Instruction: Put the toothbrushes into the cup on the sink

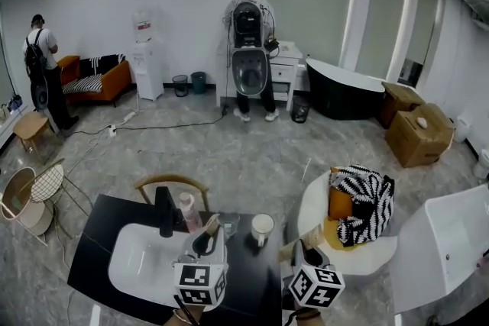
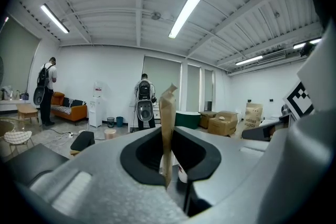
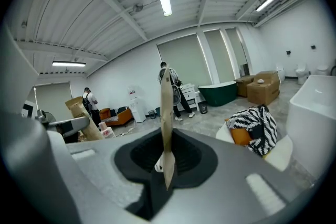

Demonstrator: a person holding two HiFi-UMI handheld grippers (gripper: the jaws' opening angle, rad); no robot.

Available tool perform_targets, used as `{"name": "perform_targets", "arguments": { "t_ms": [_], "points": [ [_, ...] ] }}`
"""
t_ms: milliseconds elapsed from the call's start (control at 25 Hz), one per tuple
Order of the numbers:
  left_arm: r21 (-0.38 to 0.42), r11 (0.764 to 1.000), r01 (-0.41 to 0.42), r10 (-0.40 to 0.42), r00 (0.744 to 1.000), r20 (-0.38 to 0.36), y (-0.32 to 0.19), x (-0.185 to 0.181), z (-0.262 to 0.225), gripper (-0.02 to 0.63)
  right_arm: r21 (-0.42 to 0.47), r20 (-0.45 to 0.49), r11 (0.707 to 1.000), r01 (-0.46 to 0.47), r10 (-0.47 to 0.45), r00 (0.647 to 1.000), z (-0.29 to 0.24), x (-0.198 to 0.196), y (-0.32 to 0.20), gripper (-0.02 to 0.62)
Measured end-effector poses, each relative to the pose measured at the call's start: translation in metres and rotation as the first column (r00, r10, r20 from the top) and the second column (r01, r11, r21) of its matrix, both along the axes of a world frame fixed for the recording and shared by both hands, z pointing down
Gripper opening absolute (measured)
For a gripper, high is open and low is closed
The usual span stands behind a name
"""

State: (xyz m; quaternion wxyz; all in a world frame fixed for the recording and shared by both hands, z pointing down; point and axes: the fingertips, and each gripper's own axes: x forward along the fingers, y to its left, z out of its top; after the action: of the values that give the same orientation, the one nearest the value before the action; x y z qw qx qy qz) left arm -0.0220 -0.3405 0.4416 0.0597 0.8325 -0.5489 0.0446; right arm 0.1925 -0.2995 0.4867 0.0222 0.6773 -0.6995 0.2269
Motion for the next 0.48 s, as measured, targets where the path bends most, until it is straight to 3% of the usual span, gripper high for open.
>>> {"name": "perform_targets", "arguments": {
  "t_ms": [480],
  "points": [
    [0.035, 0.999, 0.003, -0.003, 1.000, 0.000, -0.038, 0.008, -0.009, 0.041, -0.035, 0.016, 0.999, -0.026, 0.027, 1.000, 0.020, 0.013, -0.014, 0.048]
  ]
}}
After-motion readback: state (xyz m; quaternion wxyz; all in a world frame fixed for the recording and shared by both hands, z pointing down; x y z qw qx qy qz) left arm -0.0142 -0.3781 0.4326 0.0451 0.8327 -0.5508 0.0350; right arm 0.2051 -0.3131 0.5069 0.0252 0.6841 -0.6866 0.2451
